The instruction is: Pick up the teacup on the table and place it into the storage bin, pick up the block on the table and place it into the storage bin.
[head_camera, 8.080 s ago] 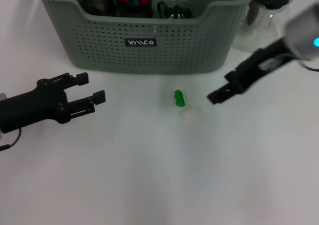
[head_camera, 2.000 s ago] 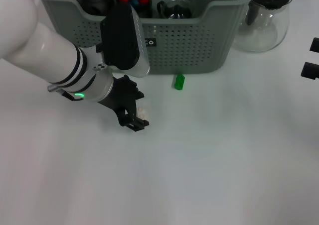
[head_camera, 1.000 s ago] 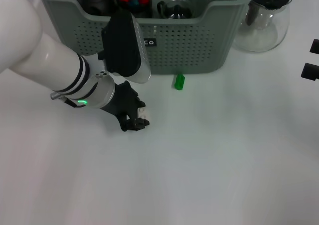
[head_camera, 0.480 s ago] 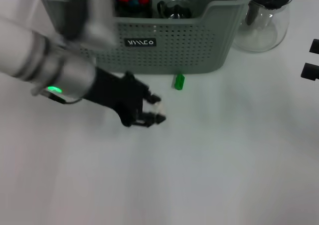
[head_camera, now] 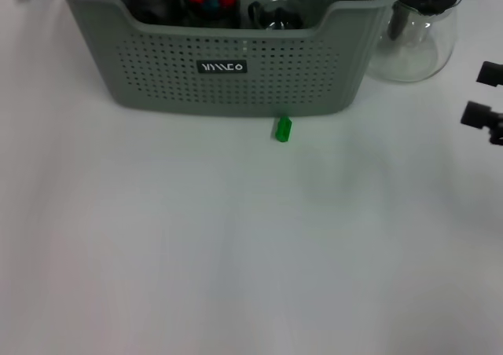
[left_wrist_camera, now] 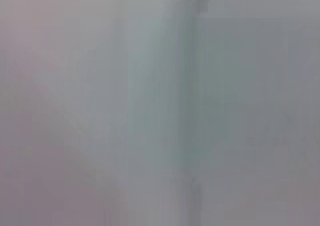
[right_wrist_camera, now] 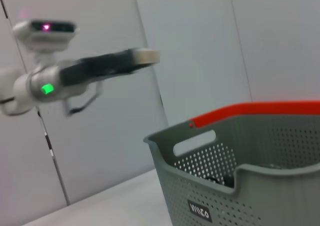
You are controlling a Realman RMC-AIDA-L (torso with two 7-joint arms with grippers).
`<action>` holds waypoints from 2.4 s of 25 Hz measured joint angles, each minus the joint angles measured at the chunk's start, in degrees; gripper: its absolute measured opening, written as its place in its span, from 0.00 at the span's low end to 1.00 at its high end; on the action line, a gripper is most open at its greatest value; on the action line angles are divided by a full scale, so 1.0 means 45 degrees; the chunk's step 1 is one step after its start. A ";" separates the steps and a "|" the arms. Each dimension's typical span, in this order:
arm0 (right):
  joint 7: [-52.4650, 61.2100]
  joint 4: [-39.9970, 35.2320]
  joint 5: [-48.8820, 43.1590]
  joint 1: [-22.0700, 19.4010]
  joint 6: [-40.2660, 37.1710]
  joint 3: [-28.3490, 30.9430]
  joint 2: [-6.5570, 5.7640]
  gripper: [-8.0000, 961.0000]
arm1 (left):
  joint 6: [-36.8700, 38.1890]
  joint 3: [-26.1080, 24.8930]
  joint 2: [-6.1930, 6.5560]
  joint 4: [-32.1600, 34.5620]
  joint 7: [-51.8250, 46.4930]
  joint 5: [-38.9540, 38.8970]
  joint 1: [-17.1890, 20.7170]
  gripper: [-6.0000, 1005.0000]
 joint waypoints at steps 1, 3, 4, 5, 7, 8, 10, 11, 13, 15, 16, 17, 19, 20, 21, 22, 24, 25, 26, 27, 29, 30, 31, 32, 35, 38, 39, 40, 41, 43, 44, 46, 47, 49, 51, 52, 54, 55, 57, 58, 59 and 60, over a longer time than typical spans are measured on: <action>-0.0250 0.0017 -0.0011 -0.0011 0.0015 0.0030 0.0131 0.89 | -0.1166 0.0547 0.0176 0.0054 -0.0604 0.0611 -0.0339 0.42; -0.0952 0.0112 -0.0135 -0.0047 0.0044 0.0023 0.0388 0.89 | -0.3109 0.1546 0.0555 -0.0103 -0.1934 0.2188 -0.1086 0.42; -0.1376 0.0179 -0.0328 -0.0072 0.0060 -0.0006 0.0530 0.89 | -0.3753 0.1978 0.0749 -0.0386 -0.2477 0.3005 -0.1494 0.42; -0.1658 0.0221 -0.0536 -0.0086 0.0062 -0.0028 0.0609 0.89 | -0.4390 0.2381 0.0930 -0.0725 -0.3080 0.3887 -0.1942 0.42; -0.2152 0.0315 -0.1266 -0.0092 0.0071 -0.0010 0.0797 0.89 | -0.5237 0.2824 0.1103 -0.1880 -0.3872 0.5484 -0.2813 0.42; -0.2242 0.0396 -0.1575 -0.0094 0.0084 0.0018 0.0832 0.89 | -0.5611 0.2923 0.1108 -0.2462 -0.4097 0.6227 -0.3157 0.42; -0.2370 0.0706 -0.1936 -0.0103 0.0111 0.0071 0.0818 0.89 | -0.6797 0.2987 0.1012 -0.3486 -0.4452 0.7365 -0.3631 0.42; -0.2442 0.0913 -0.2007 -0.0132 0.0125 0.0090 0.0774 0.89 | -0.7454 0.3023 0.0936 -0.3932 -0.4611 0.7808 -0.3812 0.42; -0.2603 0.1168 -0.2037 -0.0220 0.0148 0.0159 0.0711 0.89 | -0.8540 0.3111 0.0837 -0.4693 -0.4881 0.8339 -0.4055 0.42; -0.2741 0.1241 -0.2038 -0.0286 0.0142 0.0339 0.0704 0.89 | -0.9380 0.3155 0.0812 -0.5275 -0.5192 0.8711 -0.4299 0.43; -0.2758 0.1243 -0.2038 -0.0308 0.0119 0.0457 0.0704 0.89 | -0.9721 0.3166 0.0813 -0.5483 -0.5416 0.8897 -0.4393 0.44; -0.2766 0.1246 -0.2042 -0.0322 0.0098 0.0524 0.0704 0.89 | -0.9997 0.3176 0.0818 -0.5681 -0.5680 0.9126 -0.4474 0.45; -0.2766 0.1254 -0.2043 -0.0334 0.0061 0.0574 0.0704 0.89 | -1.0127 0.3159 0.0834 -0.5781 -0.5878 0.9305 -0.4531 0.47; -0.2766 0.1263 -0.2044 -0.0335 0.0062 0.0578 0.0705 0.89 | -1.0124 0.3138 0.0835 -0.5782 -0.5888 0.9324 -0.4533 0.48; -0.2766 0.1271 -0.2045 -0.0336 0.0076 0.0583 0.0706 0.89 | -1.0107 0.3121 0.0828 -0.5755 -0.5893 0.9316 -0.4522 0.48; -0.2765 0.1277 -0.2046 -0.0337 0.0100 0.0586 0.0706 0.89 | -1.0078 0.3113 0.0818 -0.5690 -0.5897 0.9268 -0.4490 0.49; -0.2762 0.1284 -0.2045 -0.0320 0.0132 0.0588 0.0714 0.89 | -0.9943 0.3108 0.0772 -0.5429 -0.5904 0.9099 -0.4324 0.51; -0.2762 0.1288 -0.2036 -0.0312 0.0138 0.0595 0.0719 0.89 | -0.9840 0.3102 0.0736 -0.5165 -0.5900 0.8868 -0.4139 0.52; -0.2762 0.1291 -0.2026 -0.0304 0.0140 0.0607 0.0723 0.89 | -0.9804 0.3102 0.0706 -0.5027 -0.5886 0.8708 -0.4034 0.53; -0.2762 0.1303 -0.2013 -0.0284 0.0142 0.0673 0.0739 0.89 | -0.9744 0.3097 0.0646 -0.4734 -0.5844 0.8392 -0.3814 0.54; -0.2773 0.1316 -0.2003 -0.0263 0.0148 0.0884 0.0770 0.89 | -0.9390 0.3088 0.0401 -0.3644 -0.5502 0.7204 -0.3003 0.60; -0.2806 0.1330 -0.1990 -0.0245 0.0144 0.1056 0.0795 0.89 | -0.9224 0.3066 0.0317 -0.3299 -0.5331 0.6847 -0.2751 0.64; -0.2874 0.1382 -0.1974 -0.0236 0.0138 0.1314 0.0817 0.89 | -0.8713 0.2988 0.0130 -0.2608 -0.4806 0.5918 -0.2175 0.67; -0.3020 0.1515 -0.1916 -0.0221 0.0122 0.1589 0.0832 0.89 | -0.8132 0.2891 -0.0038 -0.1970 -0.4183 0.4947 -0.1634 0.70; -0.3506 0.2068 -0.1674 -0.0152 0.0066 0.2196 0.0771 0.89 | -0.4793 0.2302 -0.0318 -0.0861 -0.0715 0.0747 0.0454 0.70; -0.3536 0.2236 -0.1571 -0.0136 0.0094 0.2452 0.0684 0.89 | -0.0256 0.0842 -0.0308 -0.1077 0.2412 -0.1902 0.1840 0.69; -0.3445 0.2217 -0.1560 -0.0133 0.0113 0.2592 0.0667 0.89 | 0.0871 0.0247 -0.0308 -0.1319 0.3149 -0.2155 0.2116 0.69; -0.3370 0.2209 -0.1545 -0.0130 0.0122 0.2755 0.0646 0.89 | 0.1918 -0.0364 -0.0307 -0.1628 0.3940 -0.2277 0.2375 0.69; -0.3312 0.2206 -0.1523 -0.0122 0.0117 0.3000 0.0617 0.89 | 0.2965 -0.1036 -0.0312 -0.2134 0.4857 -0.2021 0.2604 0.69; -0.3264 0.2183 -0.1492 -0.0140 0.0060 0.3489 0.0575 0.89 | 0.3690 -0.1596 -0.0317 -0.2854 0.5582 -0.1128 0.2836 0.69; -0.3258 0.2134 -0.1483 -0.0164 0.0000 0.3722 0.0554 0.89 | 0.3726 -0.1699 -0.0319 -0.3336 0.5844 -0.0532 0.2900 0.69; -0.3243 0.2044 -0.1481 -0.0221 -0.0088 0.3975 0.0521 0.89 | 0.3446 -0.1711 -0.0337 -0.4771 0.6524 0.0738 0.2915 0.69; -0.3218 0.2019 -0.1478 -0.0240 -0.0102 0.4028 0.0485 0.89 | 0.3097 -0.1572 -0.0343 -0.5461 0.6964 0.1172 0.2827 0.69; -0.3108 0.2017 -0.1477 -0.0261 -0.0115 0.4053 0.0419 0.89 | 0.2389 -0.1129 -0.0347 -0.6508 0.7572 0.1642 0.2598 0.69; -0.2986 0.2003 -0.1476 -0.0287 -0.0116 0.4072 0.0351 0.89 | 0.1179 -0.0265 -0.0345 -0.7681 0.7937 0.1912 0.2132 0.69; -0.2956 0.1992 -0.1475 -0.0300 -0.0116 0.4074 0.0338 0.89 | 0.0696 -0.0043 -0.0338 -0.7996 0.7938 0.1953 0.1934 0.69; -0.2937 0.1989 -0.1475 -0.0315 -0.0116 0.4076 0.0329 0.89 | -0.0446 0.0256 -0.0338 -0.8725 0.7943 0.2039 0.1404 0.69; -0.2936 0.1989 -0.1475 -0.0320 -0.0116 0.4077 0.0329 0.89 | -0.0965 0.0290 -0.0347 -0.9026 0.7972 0.2073 0.1193 0.69; -0.2936 0.1989 -0.1476 -0.0364 -0.0121 0.4080 0.0339 0.89 | -0.1784 0.0292 -0.0354 -0.9521 0.8106 0.2031 0.0872 0.69; -0.2936 0.1990 -0.1478 -0.0388 -0.0125 0.4082 0.0348 0.89 | -0.2415 0.0276 -0.0354 -0.9957 0.8312 0.1827 0.0632 0.69; -0.2937 0.1990 -0.1480 -0.0410 -0.0129 0.4084 0.0366 0.89 | -0.2936 0.0267 -0.0355 -1.0299 0.8545 0.1591 0.0463 0.69; -0.2940 0.1990 -0.1480 -0.0432 -0.0131 0.4084 0.0384 0.89 | -0.3415 0.0262 -0.0354 -1.0631 0.8861 0.1334 0.0321 0.69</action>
